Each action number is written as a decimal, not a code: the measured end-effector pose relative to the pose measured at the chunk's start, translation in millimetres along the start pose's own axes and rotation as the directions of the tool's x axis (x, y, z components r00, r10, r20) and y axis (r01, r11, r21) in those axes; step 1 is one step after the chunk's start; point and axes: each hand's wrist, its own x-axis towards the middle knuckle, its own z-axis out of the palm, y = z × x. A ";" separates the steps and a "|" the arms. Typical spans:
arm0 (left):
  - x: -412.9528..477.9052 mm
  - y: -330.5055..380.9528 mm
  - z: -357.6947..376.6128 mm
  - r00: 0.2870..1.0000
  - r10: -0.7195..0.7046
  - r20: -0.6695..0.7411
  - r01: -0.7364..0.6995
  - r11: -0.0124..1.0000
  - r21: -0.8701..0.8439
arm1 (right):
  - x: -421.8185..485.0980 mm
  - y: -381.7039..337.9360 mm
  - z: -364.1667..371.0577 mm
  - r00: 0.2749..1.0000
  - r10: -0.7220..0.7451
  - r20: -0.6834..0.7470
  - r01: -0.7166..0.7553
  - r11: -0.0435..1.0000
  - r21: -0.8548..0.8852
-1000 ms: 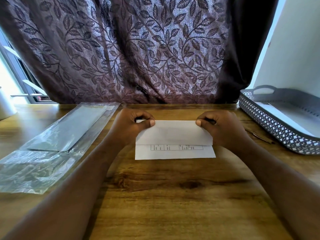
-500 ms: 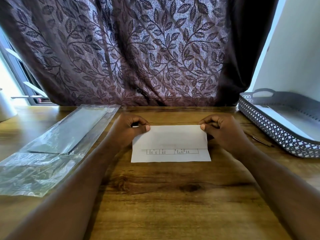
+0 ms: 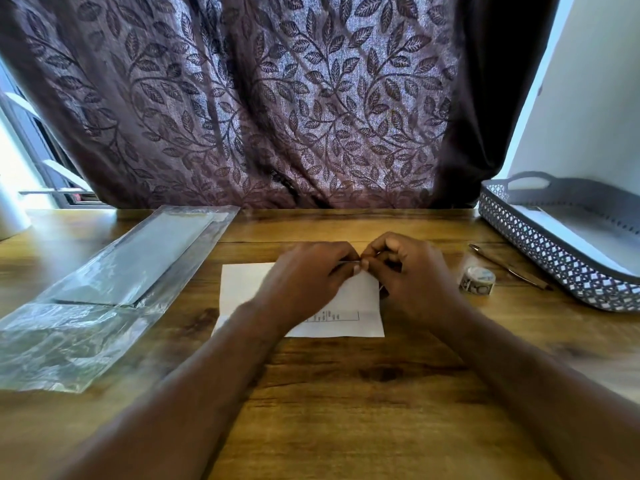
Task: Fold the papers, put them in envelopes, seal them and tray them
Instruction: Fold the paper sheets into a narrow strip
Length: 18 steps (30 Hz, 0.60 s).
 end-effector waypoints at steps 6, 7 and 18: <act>-0.9 -0.9 -7.8 0.993 -0.113 0.015 0.113 0.993 0.021 | 1.3 1.6 -2.4 0.996 0.043 0.075 -0.047 0.998 0.050; -0.6 -1.9 -9.2 0.991 -0.137 0.015 0.136 0.990 0.025 | 1.8 1.7 -3.4 0.996 0.050 0.074 -0.053 0.998 0.041; -3.2 -49.0 -17.8 0.959 -0.282 -0.022 0.281 0.959 -0.047 | 11.1 26.6 -25.7 0.986 0.154 -0.059 -0.155 0.988 -0.019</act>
